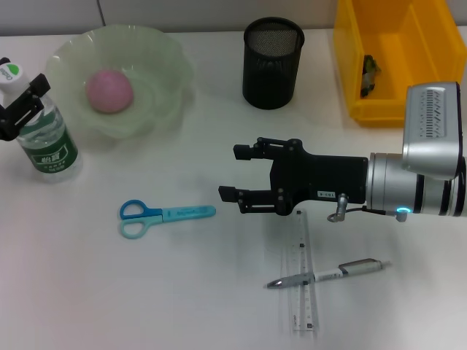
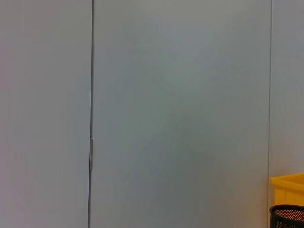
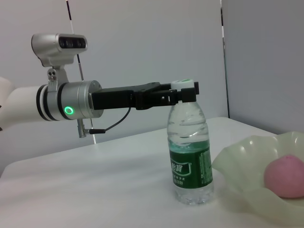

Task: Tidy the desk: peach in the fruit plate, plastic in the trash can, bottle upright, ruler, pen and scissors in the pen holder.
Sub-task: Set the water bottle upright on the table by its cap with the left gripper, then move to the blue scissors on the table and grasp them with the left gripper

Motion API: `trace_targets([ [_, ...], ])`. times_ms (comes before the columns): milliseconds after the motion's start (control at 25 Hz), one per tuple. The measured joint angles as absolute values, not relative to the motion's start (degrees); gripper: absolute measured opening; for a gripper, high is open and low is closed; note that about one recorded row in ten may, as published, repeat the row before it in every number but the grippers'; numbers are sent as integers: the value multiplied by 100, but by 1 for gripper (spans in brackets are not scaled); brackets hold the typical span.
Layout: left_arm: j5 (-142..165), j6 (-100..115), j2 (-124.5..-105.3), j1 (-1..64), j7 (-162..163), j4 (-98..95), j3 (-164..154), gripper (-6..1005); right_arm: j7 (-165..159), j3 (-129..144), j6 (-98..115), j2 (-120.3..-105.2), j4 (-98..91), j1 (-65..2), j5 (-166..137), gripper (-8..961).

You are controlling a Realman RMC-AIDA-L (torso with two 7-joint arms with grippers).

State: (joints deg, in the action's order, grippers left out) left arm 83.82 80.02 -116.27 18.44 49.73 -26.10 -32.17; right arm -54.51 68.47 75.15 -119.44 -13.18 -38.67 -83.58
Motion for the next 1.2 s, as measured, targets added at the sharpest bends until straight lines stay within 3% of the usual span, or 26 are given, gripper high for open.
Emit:
trace_targets([
  [160, 8379, 8048, -11627, 1845, 4981, -2610, -3217, 599, -5452, 6847, 7515, -11944, -1318, -3867, -8358, 773],
  [520, 8354, 8398, -11581, 1833, 5408, -2750, -3163, 759, -5456, 6839, 7515, -11953, -1318, -3867, -8358, 772],
  [760, 8314, 9305, -11542, 1745, 6100, -2985, -2727, 778, -5458, 6786, 7502, -11953, -1318, -3851, -8318, 772],
  [1040, 8509, 10858, -11294, 1635, 6708, -3004, -2657, 793, -5471, 6725, 7504, -11953, -1382, -3820, -8288, 772],
  [1200, 9003, 11173, -11297, 1581, 6730, -3157, -3086, 792, -5478, 6636, 7553, -11950, -1397, -3807, -8282, 772],
])
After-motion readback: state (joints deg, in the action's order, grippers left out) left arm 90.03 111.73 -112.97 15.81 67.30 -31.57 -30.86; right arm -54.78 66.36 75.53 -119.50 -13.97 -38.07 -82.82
